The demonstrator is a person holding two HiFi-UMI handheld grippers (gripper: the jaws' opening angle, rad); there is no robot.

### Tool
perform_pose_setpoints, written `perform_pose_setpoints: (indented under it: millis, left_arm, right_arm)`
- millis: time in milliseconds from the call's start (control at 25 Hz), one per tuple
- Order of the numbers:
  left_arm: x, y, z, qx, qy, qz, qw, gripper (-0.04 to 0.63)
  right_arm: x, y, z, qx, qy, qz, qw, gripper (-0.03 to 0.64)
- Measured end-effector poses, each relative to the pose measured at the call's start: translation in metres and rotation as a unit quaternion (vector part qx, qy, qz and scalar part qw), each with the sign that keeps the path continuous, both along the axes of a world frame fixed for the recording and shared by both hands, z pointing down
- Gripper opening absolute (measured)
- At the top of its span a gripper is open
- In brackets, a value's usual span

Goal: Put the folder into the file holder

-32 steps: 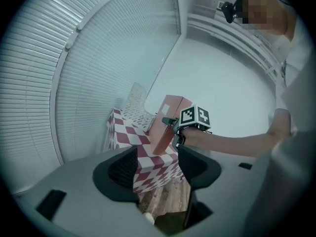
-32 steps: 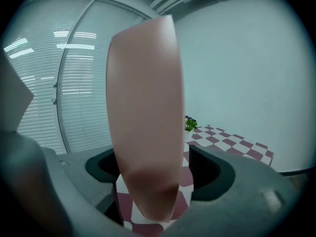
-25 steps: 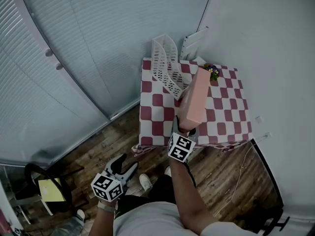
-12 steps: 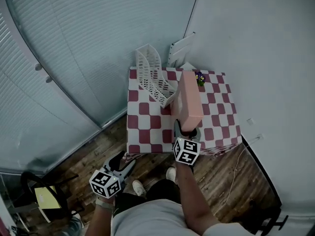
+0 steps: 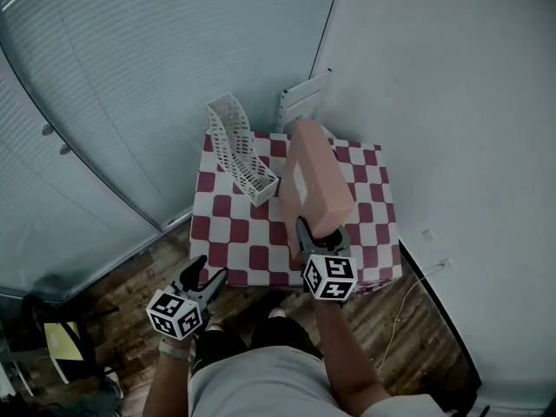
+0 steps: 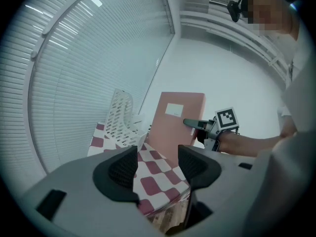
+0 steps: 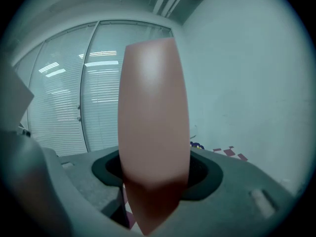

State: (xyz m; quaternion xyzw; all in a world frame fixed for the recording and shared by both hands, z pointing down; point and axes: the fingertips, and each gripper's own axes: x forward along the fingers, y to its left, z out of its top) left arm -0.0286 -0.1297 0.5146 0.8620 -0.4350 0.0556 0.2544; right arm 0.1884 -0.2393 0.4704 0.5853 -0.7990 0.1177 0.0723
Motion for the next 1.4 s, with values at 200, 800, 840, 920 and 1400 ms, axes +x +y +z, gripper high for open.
perform_pose_setpoints:
  millis: [200, 800, 840, 920, 1400]
  left_arm:
    - [0.036, -0.016, -0.009, 0.013, -0.005, -0.023, 0.9996, 0.249]
    - [0.078, -0.031, -0.027, 0.032, -0.023, -0.096, 0.9946, 0.249]
    - [0.076, -0.031, -0.026, 0.031, -0.024, -0.101, 0.9941, 0.248]
    - [0.069, -0.032, -0.024, 0.028, -0.025, -0.110, 0.9932, 0.249]
    - [0.027, -0.065, -0.011, 0.011, -0.017, -0.135, 0.9907, 0.249]
  right_arm:
    - [0.018, -0.018, -0.031, 0.024, -0.016, -0.045, 0.999, 0.281]
    - [-0.007, -0.061, -0.071, 0.067, -0.060, -0.186, 0.978, 0.281]
    - [-0.013, -0.064, -0.071, 0.069, -0.060, -0.193, 0.977, 0.281]
    - [-0.024, -0.071, -0.070, 0.072, -0.056, -0.204, 0.975, 0.281]
    - [-0.081, -0.126, -0.057, 0.077, -0.042, -0.233, 0.968, 0.281]
